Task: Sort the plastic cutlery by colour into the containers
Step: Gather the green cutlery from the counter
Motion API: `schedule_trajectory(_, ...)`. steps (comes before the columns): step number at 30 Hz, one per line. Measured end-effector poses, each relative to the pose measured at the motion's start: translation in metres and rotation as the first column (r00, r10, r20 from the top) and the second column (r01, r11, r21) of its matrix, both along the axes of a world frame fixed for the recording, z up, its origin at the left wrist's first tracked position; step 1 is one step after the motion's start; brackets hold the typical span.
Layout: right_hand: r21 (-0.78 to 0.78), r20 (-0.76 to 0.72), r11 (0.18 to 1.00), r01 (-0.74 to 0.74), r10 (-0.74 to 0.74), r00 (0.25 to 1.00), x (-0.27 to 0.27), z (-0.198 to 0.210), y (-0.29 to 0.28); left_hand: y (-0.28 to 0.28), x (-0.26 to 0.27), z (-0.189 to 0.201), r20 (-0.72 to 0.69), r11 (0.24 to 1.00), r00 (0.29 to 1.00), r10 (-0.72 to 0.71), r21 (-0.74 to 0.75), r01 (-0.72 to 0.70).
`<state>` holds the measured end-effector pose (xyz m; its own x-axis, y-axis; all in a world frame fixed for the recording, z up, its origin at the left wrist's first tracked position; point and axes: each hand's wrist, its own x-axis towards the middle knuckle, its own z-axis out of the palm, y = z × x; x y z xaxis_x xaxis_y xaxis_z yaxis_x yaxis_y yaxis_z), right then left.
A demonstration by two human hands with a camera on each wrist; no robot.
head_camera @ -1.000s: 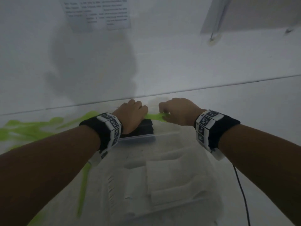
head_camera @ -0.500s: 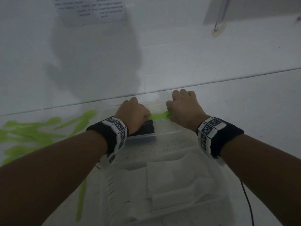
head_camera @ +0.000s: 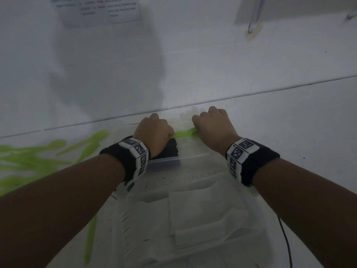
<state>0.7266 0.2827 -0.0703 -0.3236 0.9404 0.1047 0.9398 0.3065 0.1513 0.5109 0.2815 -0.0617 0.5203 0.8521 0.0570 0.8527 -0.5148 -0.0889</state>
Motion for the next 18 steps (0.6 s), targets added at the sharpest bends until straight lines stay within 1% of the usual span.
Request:
schedule_trajectory(5,-0.054,-0.02,0.998,-0.032,0.031,0.999,0.001,0.009,-0.005,-0.004,-0.004,-0.002,0.018,1.0,0.999,-0.028,-0.013,0.028)
schedule_trajectory(8,-0.093,0.028,0.995,-0.03,0.033,0.999,0.002,0.02,-0.007,-0.007,-0.007,0.001,0.142,0.999,0.99,-0.022,-0.04,0.028)
schedule_trajectory(10,-0.126,0.017,0.992,-0.031,0.033,0.999,0.002,0.029,-0.007,-0.01,-0.011,0.01,0.223,0.999,0.975,0.004,-0.043,0.006)
schedule_trajectory(14,-0.106,-0.155,0.993,-0.059,0.042,0.987,-0.007,0.054,-0.009,-0.017,-0.025,0.038,0.286,0.996,0.955,0.084,-0.063,-0.069)
schedule_trajectory(16,-0.118,-0.277,0.992,-0.05,0.015,0.961,-0.016,0.068,-0.011,-0.022,-0.041,0.054,0.337,0.987,0.928,0.159,-0.085,-0.138)
schedule_trajectory(18,-0.185,-0.406,0.981,-0.054,-0.026,0.914,-0.031,0.082,-0.011,-0.031,-0.061,0.069,0.388,0.97,0.889,0.244,-0.117,-0.215)
